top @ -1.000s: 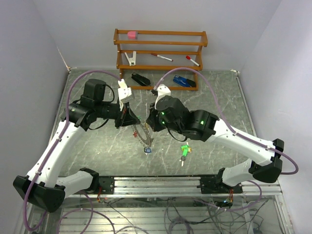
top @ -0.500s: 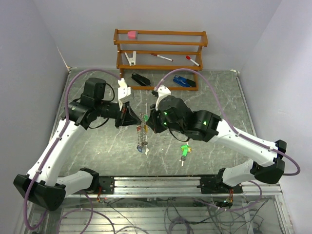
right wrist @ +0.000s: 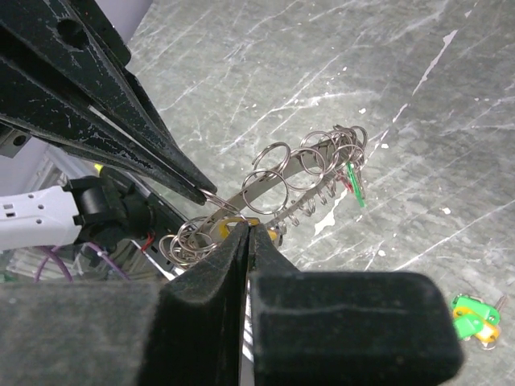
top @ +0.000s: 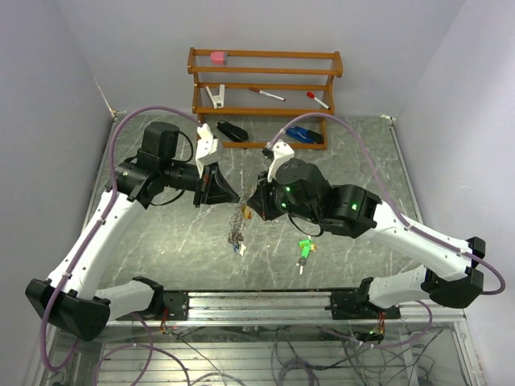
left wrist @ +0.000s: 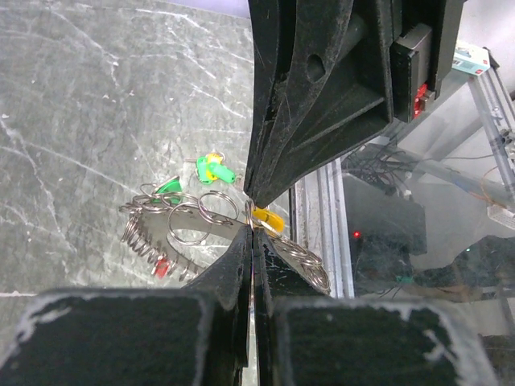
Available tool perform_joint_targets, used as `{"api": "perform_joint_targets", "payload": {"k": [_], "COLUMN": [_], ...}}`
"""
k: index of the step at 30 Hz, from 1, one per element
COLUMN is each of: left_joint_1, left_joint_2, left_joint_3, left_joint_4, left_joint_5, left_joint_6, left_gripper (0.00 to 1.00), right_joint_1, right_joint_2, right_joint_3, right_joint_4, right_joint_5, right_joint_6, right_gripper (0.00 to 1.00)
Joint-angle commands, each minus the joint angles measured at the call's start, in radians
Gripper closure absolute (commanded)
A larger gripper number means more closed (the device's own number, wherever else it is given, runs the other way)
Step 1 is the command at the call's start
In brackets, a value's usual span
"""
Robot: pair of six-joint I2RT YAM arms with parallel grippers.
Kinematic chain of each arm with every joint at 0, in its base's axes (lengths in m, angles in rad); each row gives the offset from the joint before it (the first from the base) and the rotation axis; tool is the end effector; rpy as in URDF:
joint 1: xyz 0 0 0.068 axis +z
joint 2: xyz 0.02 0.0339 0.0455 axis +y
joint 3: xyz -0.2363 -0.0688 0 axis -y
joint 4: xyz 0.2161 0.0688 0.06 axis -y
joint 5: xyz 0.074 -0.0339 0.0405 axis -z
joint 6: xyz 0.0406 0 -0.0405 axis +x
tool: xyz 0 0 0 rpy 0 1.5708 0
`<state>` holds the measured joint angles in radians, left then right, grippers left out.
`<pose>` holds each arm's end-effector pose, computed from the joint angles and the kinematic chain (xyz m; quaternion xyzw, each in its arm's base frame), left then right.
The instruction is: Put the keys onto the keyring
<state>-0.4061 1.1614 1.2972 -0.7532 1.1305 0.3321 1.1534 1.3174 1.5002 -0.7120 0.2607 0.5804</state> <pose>0.1751 -0.1153 0.3661 0.4999 0.6111 -0.4899 0.3696 0.1150 0.2335 0.3834 -0.1810 0.8433 0.3031 0.4052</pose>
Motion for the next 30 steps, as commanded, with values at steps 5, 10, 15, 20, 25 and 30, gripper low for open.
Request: {"api": "perform_joint_targets", "payload": {"k": [5,10,15,20,25,30], "left_joint_1": [-0.016,-0.016,-0.017,-0.022,-0.023,-0.025], "left_joint_2": [-0.003,-0.006,-0.007,-0.015,-0.017,-0.009], "left_joint_3": [-0.003,-0.007,-0.023,-0.032,-0.035,-0.010], "left_joint_4": [0.113,0.116,0.151,0.138,0.133,0.095], "left_joint_5": [0.100,0.125,0.147,0.161,0.176,0.185], "left_joint_6": [-0.055,-0.055,-0.083,-0.061,-0.047,-0.002], "left_gripper": [0.93,0.93,0.93,0.93,0.93,0.93], "right_joint_1": [0.002,0.002,0.002,0.003,0.003,0.003], "right_joint_2": [-0.091,-0.156,-0.119,-0.093,-0.112,-0.122], "right_joint_3": [-0.036,-0.069,-0.063,-0.060,-0.074,-0.089], "right_joint_4": [-0.001,0.106,0.162,0.198,0.224,0.219], "right_joint_5": [0.077,0.070,-0.016,-0.088,-0.104,-0.107], "right_joint_6": [0.009,-0.037,-0.094,-0.144,-0.170,-0.167], "right_gripper": [0.68,0.68,0.69,0.72,0.78,0.78]}}
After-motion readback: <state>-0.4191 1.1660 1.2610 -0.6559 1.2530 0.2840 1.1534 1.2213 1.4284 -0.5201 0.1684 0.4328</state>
